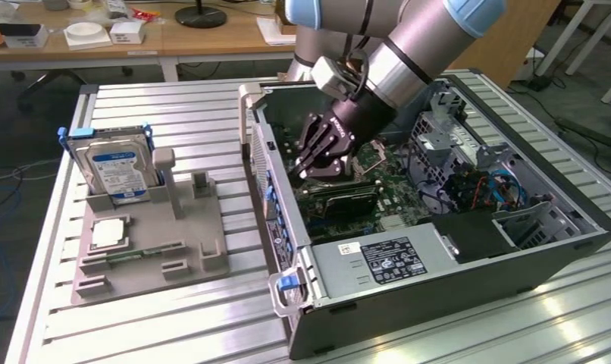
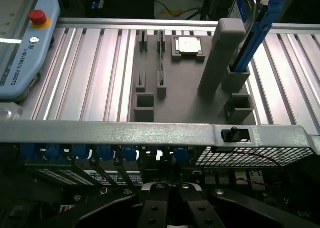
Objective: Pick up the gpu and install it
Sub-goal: 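Press down on the gpu until it lock into place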
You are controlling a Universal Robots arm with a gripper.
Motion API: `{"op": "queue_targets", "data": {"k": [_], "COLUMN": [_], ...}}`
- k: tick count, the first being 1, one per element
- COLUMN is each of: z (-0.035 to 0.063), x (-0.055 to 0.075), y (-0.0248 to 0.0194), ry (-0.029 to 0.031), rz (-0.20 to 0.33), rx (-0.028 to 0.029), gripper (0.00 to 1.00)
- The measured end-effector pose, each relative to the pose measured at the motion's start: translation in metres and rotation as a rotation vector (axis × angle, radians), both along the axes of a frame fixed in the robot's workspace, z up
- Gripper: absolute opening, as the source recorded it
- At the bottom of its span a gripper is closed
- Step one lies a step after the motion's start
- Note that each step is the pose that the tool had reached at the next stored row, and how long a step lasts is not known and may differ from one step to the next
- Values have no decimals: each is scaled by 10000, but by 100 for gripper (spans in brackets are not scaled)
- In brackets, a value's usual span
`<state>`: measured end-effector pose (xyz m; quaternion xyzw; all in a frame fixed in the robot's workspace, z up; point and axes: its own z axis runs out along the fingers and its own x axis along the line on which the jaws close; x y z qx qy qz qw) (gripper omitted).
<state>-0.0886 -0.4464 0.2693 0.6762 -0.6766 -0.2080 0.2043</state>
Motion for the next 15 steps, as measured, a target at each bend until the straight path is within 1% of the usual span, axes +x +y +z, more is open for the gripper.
{"op": "queue_targets", "data": {"k": [4, 8, 9, 10, 13, 15], "z": [-24, -43, -49, -59, -117, -124], "x": [0, 1, 2, 8, 53, 79], "y": [-6, -7, -8, -8, -7, -7], "ry": [99, 242, 265, 272, 262, 266], "rz": [10, 17, 17, 15, 16, 15], "rx": [-1, -1, -2, -4, 9, -2], "gripper": [10, 10, 10, 10, 10, 10]}}
